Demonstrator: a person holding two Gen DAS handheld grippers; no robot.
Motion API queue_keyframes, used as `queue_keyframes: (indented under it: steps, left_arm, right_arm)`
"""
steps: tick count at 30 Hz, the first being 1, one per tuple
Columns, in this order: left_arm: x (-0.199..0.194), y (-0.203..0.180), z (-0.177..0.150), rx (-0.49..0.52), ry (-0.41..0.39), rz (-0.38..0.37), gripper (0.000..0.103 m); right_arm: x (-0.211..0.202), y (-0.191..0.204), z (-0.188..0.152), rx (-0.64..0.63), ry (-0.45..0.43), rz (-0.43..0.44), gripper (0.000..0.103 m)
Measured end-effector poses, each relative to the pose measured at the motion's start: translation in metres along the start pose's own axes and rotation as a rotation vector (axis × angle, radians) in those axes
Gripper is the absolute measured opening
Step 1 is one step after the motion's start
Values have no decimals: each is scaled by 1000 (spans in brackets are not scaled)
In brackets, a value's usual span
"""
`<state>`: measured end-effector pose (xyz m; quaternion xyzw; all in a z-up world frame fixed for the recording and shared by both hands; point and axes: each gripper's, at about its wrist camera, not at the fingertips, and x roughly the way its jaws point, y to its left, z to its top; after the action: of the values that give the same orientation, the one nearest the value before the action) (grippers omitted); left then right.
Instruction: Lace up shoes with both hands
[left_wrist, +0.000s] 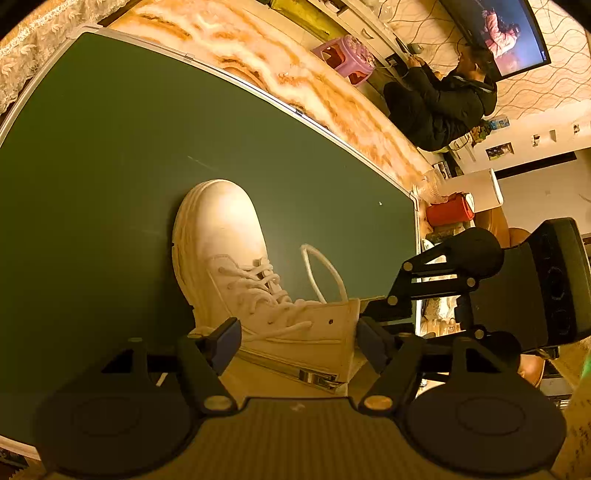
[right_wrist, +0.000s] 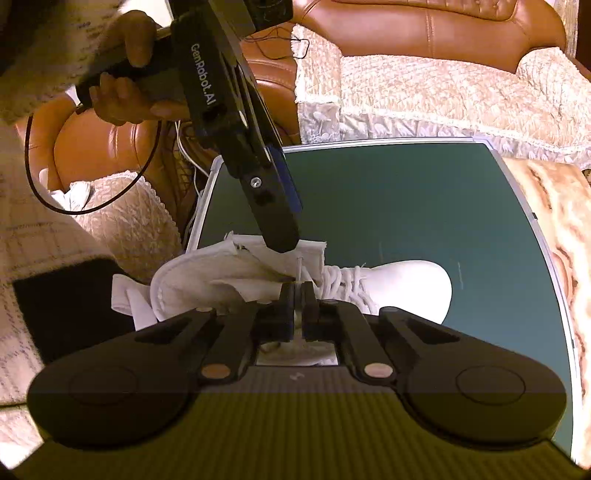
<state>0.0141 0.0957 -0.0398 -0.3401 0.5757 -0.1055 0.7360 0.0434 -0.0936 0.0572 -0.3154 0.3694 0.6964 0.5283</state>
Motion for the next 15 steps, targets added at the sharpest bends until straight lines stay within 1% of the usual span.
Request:
queue_keyframes:
  steps: [5,7,11,13,15]
  left_arm:
    - [1,-2,2,18,5,24,76]
    - [3,-2,2,18,9,23,76]
    - [4,-3,3,25,11,25,76]
    - [4,-3,2,27,13,21,75]
    - [4,-3,2,24,14,16,75]
  right_arm:
    - [-4,1,-1,20,-32,-10,4]
    - [-6,-3,-1,34,-40,-24,4]
    - [-6,-7,-1,47,-44,4,4]
    - [-8,-9,1,66,-64,30,4]
    - [-7,-9,3,71,-62,23,4]
